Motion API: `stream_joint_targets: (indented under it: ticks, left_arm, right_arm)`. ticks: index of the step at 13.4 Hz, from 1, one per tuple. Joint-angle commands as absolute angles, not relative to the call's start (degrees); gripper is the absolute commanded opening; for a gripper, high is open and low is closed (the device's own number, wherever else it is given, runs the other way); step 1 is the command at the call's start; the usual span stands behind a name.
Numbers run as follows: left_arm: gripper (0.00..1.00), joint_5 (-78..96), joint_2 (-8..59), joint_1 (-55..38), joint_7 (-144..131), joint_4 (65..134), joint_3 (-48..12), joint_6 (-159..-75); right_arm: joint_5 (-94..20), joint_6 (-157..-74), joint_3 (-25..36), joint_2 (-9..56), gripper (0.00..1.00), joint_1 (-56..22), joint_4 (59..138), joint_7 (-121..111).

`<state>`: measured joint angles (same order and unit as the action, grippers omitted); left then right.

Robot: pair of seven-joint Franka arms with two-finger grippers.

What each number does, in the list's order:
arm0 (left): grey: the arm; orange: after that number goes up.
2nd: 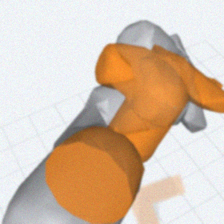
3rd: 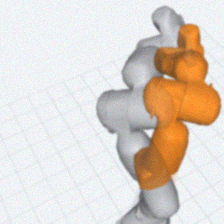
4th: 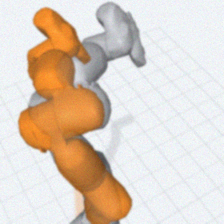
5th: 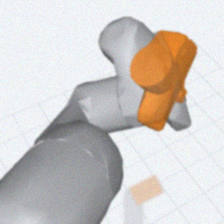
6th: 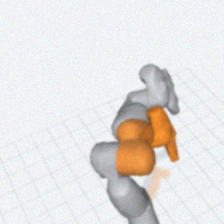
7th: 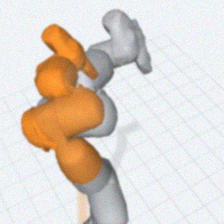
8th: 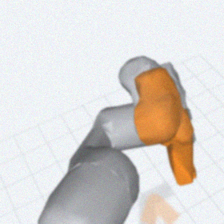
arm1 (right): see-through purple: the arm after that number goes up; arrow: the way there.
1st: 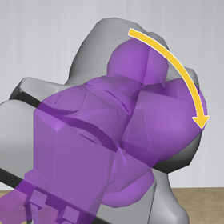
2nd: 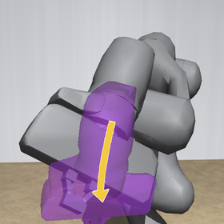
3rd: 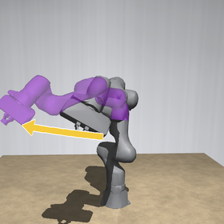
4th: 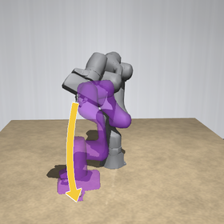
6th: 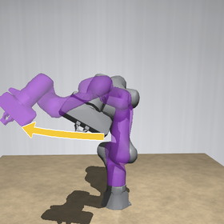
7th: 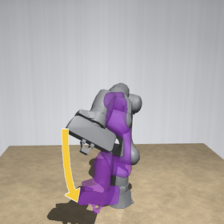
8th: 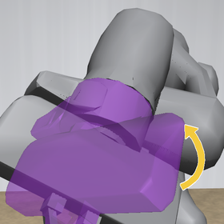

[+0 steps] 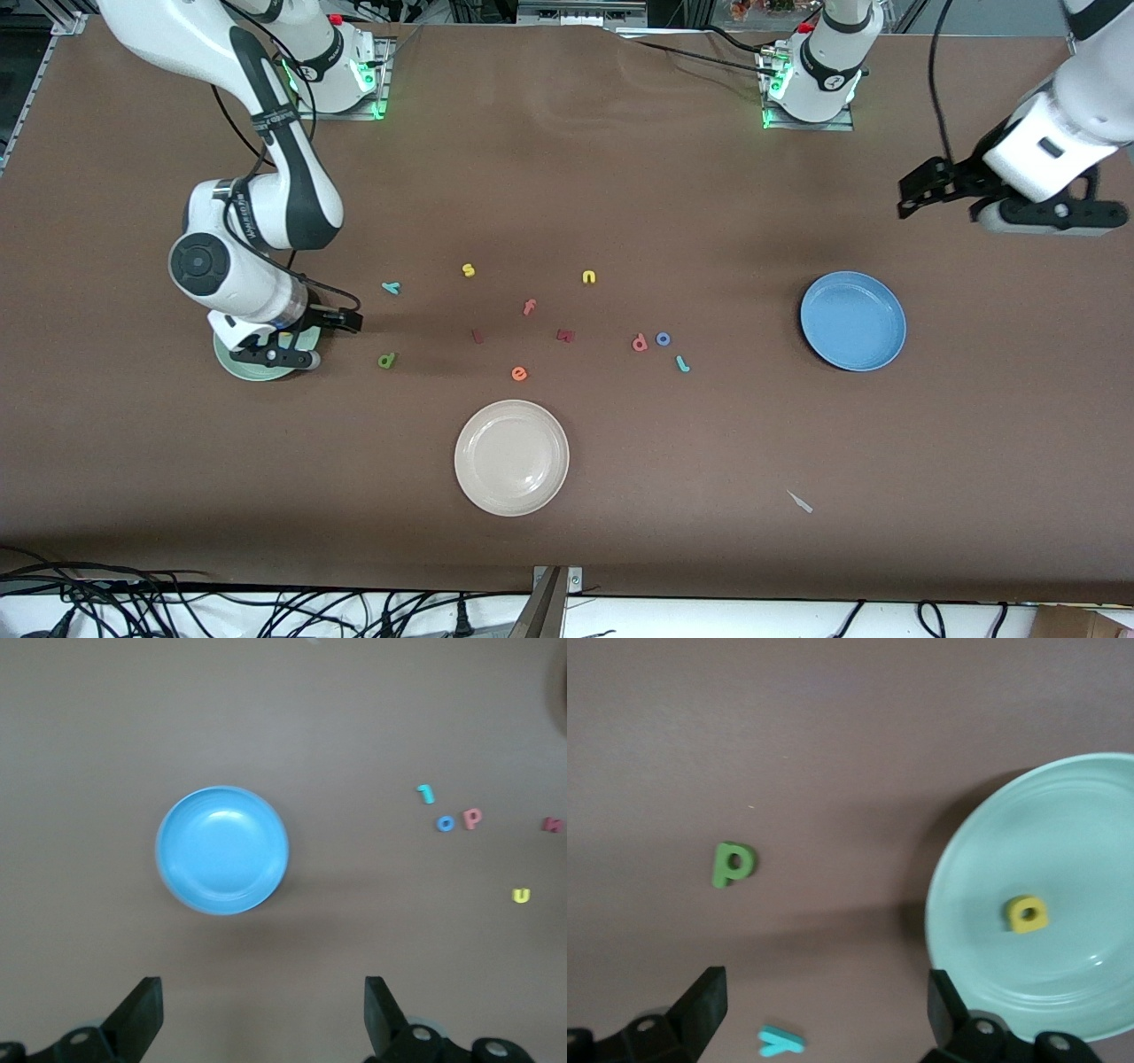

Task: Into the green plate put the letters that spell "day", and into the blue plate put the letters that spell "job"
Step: 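Reach the right gripper to the green p while the left gripper reaches the 1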

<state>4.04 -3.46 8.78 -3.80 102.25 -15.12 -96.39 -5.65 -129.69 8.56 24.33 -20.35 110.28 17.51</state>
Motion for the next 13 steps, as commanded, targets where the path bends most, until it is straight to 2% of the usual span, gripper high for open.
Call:
stream_joint_targets:
  ticks: [1, 7, 13]
  left_arm:
    - [1.0, 4.8, 2.5, 8.5, -5.7, 100.1, -18.4, -101.3]
    - [1.0, 4.8, 8.7, -2.5, -23.3, 109.2, -18.3, -122.4]
    - [1.0, 4.8, 19.9, -8.5, -23.0, 109.0, -17.8, -129.7]
  right_arm:
    - [-6.5, -130.6, 5.9, 29.4, 1.0, -20.1, 104.4, 28.3]
    - [-6.3, -131.7, 4.8, 35.9, 1.0, -20.2, 98.4, 33.1]
    - [-6.3, -133.1, 4.8, 39.0, 1.0, -20.4, 97.3, 33.0]
